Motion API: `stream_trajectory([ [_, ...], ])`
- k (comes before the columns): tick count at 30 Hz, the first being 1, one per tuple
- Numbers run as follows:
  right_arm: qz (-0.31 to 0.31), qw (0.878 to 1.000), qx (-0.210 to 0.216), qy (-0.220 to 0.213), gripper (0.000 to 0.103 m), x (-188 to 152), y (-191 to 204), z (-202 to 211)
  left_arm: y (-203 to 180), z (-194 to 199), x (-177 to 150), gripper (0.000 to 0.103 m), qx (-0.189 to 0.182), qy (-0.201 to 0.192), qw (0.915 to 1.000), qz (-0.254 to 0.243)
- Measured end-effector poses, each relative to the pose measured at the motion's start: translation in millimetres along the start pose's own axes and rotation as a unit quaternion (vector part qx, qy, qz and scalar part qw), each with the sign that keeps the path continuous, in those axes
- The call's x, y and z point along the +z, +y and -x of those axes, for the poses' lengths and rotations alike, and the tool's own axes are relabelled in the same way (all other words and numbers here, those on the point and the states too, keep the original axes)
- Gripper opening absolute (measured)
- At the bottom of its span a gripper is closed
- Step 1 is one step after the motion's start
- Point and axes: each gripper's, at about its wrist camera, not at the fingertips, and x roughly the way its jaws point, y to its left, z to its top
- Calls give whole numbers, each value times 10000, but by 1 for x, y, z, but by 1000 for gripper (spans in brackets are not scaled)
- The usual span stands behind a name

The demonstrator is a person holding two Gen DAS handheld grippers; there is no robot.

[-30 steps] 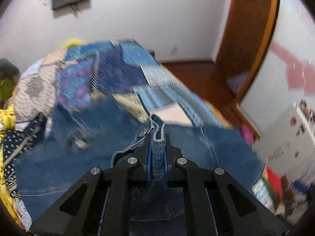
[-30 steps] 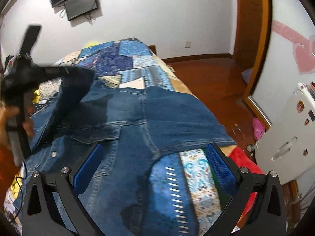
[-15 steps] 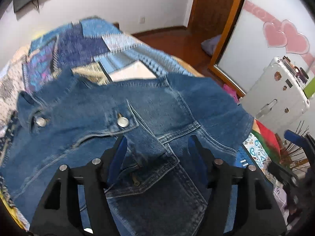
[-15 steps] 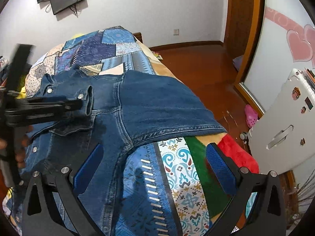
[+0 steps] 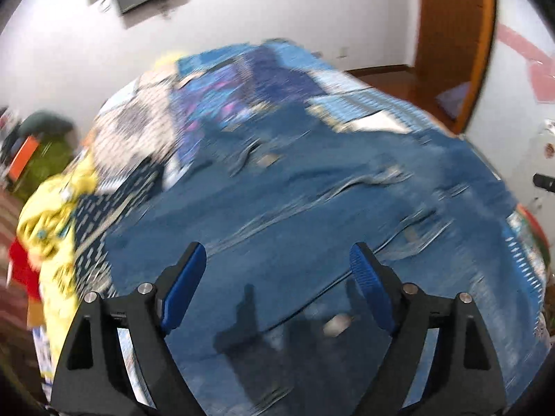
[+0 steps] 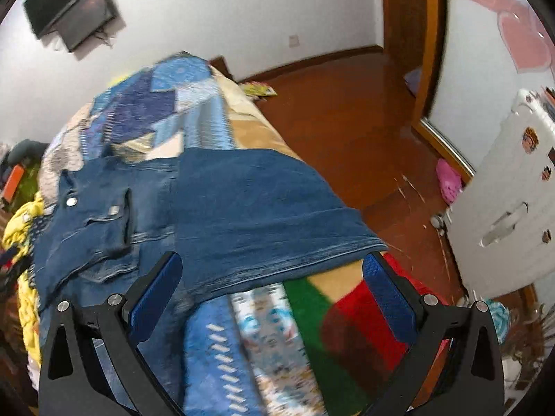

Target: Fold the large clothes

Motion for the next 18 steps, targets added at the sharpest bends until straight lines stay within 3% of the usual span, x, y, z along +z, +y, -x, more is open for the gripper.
stream_trajectory([
  [3, -186, 9991, 108, 357, 103, 3, -14, -25, 26, 1, -21, 85, 38, 116, 9990, 432],
  [8, -1282, 9842, 684, 1010, 103, 0, -51, -65, 56, 7, -45, 85, 11, 179, 9941, 1065],
  [12, -1889, 9698, 1034, 1146, 103, -6, -68, -77, 68, 10, -58, 85, -48, 187, 9897, 1419],
  [18, -2033, 9651, 1167, 1171, 99, -3, -71, -93, 78, 7, -66, 85, -5, 257, 9856, 1670],
])
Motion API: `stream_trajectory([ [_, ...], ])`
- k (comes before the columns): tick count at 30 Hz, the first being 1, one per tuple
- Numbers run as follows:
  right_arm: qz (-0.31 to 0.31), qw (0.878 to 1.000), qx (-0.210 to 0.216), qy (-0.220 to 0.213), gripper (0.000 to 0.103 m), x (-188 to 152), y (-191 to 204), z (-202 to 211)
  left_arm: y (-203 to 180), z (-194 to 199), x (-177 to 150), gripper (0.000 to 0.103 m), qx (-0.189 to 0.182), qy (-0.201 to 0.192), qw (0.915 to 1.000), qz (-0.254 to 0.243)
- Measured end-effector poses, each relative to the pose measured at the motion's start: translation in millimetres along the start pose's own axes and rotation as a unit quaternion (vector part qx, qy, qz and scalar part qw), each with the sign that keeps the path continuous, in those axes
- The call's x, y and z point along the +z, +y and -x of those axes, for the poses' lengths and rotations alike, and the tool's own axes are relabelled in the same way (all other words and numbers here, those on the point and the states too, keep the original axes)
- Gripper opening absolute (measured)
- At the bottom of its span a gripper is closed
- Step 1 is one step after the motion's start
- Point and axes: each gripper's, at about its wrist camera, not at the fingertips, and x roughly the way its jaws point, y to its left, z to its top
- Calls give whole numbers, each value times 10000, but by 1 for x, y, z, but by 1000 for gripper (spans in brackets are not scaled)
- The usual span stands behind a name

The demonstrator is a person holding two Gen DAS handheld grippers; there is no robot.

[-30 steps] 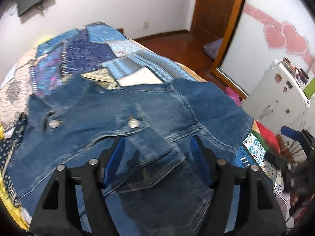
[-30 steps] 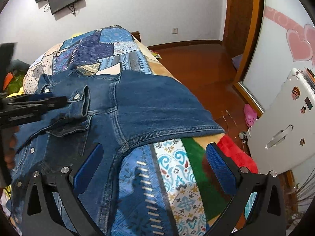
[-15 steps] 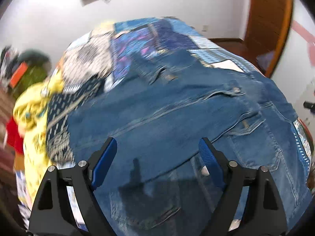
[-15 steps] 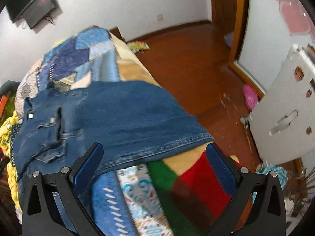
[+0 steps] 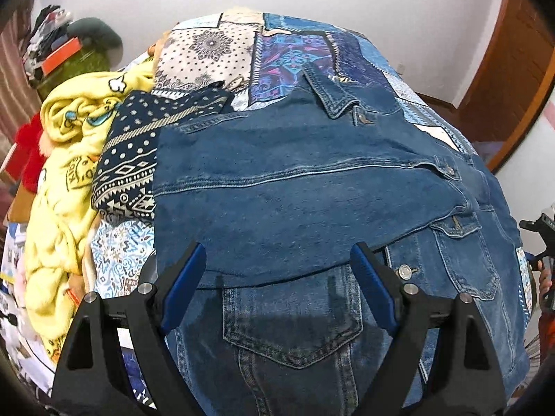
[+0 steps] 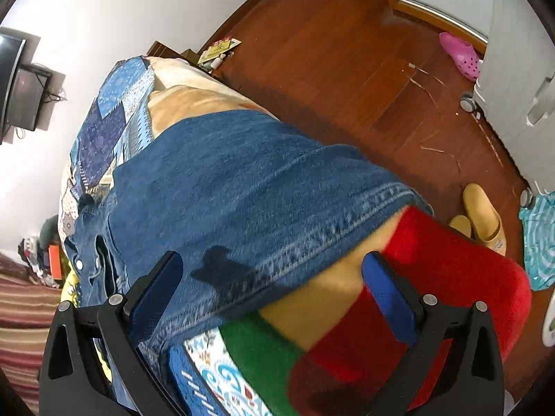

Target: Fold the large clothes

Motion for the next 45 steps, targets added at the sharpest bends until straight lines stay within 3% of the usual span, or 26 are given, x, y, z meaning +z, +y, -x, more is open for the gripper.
stream_trajectory([
  [6, -143, 9997, -110, -190, 64, 16, -9, -9, 1, 3, -4, 85, -5, -32, 9999, 99],
  [8, -215, 9993, -126, -285, 40, 20, -10, -6, -1, 6, -6, 85, 70, -74, 9999, 23],
  [10, -160, 9987, -214, -434, 25, 22, -4, 1, -2, 10, -7, 85, 121, -117, 9998, -62],
  [13, 304, 9942, -640, -812, 16, 21, 21, 16, -2, 17, -10, 85, 194, -214, 9994, -186],
  [15, 636, 9888, -821, -1070, 15, 18, 42, 30, -1, 23, -12, 85, 245, -285, 9990, -242],
  [17, 864, 9850, -709, -1314, 12, 16, 63, 47, 2, 28, -14, 85, 256, -338, 9988, -264],
  [22, 1554, 9717, 166, -1770, 10, 3, 140, 101, 12, 40, -21, 85, 220, -462, 9985, -203],
  [26, 2195, 9560, 688, -1819, 9, -24, 212, 116, 22, 47, -27, 85, 129, -502, 9986, -91],
  [29, 2573, 9486, 911, -1604, 9, -47, 256, 101, 30, 52, -32, 85, 24, -521, 9986, 25],
  [33, 2987, 9444, 895, -1048, 9, -88, 296, 49, 39, 59, -36, 85, -126, -580, 9980, 207],
  [39, 3074, 9494, 644, -63, 9, -137, 293, -25, 47, 67, -42, 85, -68, -660, 9977, 116],
  [45, 3334, 9425, 55, 208, 13, -168, 272, -45, 44, 64, -51, 85, 31, -575, 9983, -84],
])
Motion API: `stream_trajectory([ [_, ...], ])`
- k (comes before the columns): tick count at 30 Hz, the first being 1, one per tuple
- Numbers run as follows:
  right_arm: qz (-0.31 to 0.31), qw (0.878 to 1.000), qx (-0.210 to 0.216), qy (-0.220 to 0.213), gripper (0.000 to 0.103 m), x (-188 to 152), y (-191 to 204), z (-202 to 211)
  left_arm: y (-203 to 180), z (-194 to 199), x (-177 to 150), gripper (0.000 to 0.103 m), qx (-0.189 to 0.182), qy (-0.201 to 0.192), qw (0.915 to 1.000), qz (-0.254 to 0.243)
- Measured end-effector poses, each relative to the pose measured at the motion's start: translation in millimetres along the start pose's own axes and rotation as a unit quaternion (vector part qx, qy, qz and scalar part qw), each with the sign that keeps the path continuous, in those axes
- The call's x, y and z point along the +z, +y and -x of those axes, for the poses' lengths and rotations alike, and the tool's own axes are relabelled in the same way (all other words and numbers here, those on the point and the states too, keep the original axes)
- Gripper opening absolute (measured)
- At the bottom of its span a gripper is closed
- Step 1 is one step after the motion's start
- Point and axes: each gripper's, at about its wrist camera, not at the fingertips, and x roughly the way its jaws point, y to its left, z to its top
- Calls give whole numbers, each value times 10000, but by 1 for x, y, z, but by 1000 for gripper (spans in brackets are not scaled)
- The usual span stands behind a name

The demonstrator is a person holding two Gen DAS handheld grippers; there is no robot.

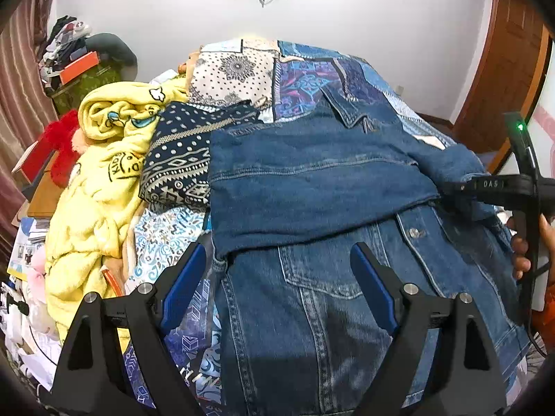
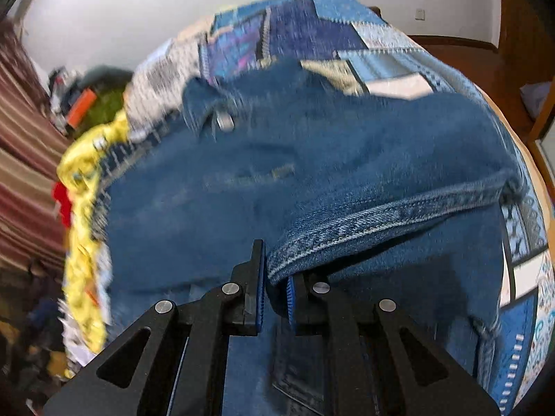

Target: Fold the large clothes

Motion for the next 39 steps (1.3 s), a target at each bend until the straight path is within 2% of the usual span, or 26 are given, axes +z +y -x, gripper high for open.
stream_trajectory([
  [6, 49, 9990, 114, 425, 16, -5, -14, 7, -15, -4, 0, 85, -24, 103, 9999, -136],
  [7, 45, 9986, 129, 513, 22, -7, -16, 8, -19, -4, 1, 85, -31, 102, 9998, -190],
  [10, 40, 9982, 149, 588, 56, -11, -21, 11, -37, -4, 10, 85, -64, 73, 9991, -406],
  [11, 88, 9986, 132, 501, 58, -13, -23, 17, -43, -4, 14, 85, -86, 60, 9988, -484],
  [15, 396, 9987, -44, 308, 59, -18, -31, 37, -80, -4, 33, 85, -252, 1, 9957, -897],
  [18, 458, 9987, -227, -66, 59, -19, -46, 61, -113, -7, 49, 85, -442, -4, 9917, -1206],
  [22, 376, 9961, -568, -563, 65, -17, -79, 90, -160, -18, 70, 87, -884, 87, 9840, -1542],
  [26, 195, 9914, -1017, -805, 67, -16, -107, 101, -213, -37, 88, 87, -1115, 233, 9723, -2041],
  [29, -35, 9914, -1026, -808, 67, -16, -130, 102, -249, -56, 95, 87, -1223, 403, 9625, -2387],
  [32, -257, 9915, -1045, -731, 68, -18, -147, 95, -288, -81, 94, 87, -1452, 668, 9487, -2729],
  [35, -333, 9916, -1091, -618, 68, -21, -157, 84, -316, -101, 90, 87, -1625, 853, 9407, -2854],
  [39, -365, 9921, -1126, -424, 68, -26, -167, 70, -347, -135, 86, 68, -1733, 1151, 9334, -2924],
])
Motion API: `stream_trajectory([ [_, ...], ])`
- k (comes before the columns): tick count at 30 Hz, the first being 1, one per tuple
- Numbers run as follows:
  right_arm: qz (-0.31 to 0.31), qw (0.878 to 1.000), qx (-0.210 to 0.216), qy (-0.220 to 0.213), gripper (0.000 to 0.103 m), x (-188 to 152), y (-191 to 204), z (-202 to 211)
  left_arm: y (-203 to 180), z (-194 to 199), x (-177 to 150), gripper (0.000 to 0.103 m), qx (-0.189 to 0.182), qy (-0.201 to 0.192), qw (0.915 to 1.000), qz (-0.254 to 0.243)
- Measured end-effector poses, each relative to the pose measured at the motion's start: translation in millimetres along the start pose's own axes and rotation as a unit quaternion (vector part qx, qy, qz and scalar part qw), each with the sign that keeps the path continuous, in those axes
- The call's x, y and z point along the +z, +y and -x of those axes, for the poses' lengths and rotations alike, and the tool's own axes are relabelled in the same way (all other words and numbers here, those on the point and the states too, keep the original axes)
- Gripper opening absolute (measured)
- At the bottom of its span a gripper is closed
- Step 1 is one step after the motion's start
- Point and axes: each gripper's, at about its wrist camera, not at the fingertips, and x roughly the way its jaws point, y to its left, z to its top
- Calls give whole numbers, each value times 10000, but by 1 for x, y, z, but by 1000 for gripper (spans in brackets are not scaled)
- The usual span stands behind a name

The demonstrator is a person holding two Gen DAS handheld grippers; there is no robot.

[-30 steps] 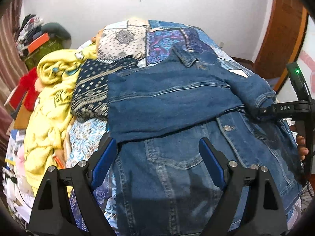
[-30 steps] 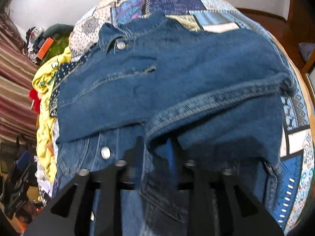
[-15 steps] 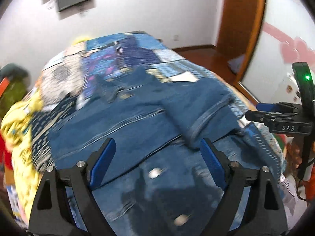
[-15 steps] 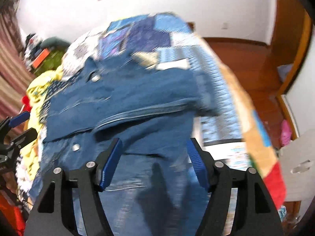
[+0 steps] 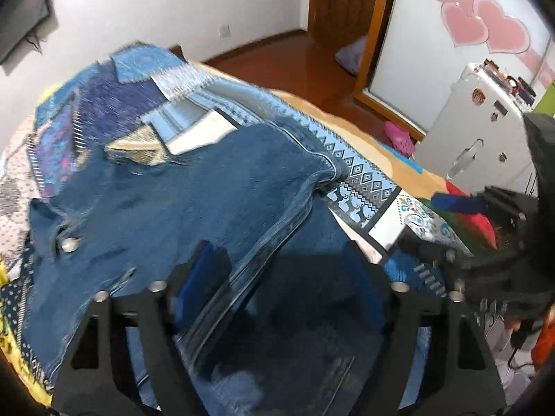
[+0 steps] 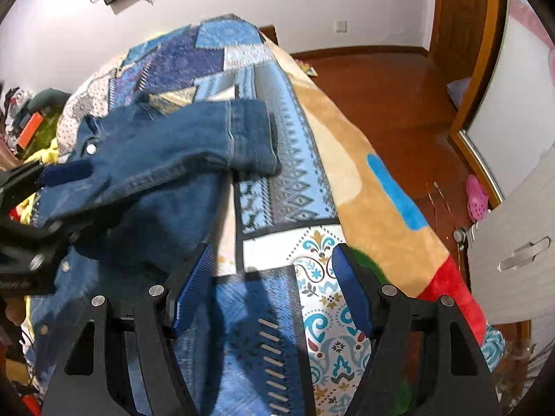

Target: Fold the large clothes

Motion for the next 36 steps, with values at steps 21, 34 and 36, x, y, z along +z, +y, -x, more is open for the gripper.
stream_trajectory([
  [21, 327, 9994, -18, 151, 68, -15, 23, -20, 39, 53, 22, 12, 456, -1029, 9932, 287],
  [34, 542, 9968, -463, 351, 68, -26, 37, -18, 157, 138, -73, 10, 1141, -1494, 9678, 1673],
  [36, 660, 9956, -565, 359, 68, -27, 42, -20, 166, 131, -95, 11, 1203, -1298, 9678, 1788],
])
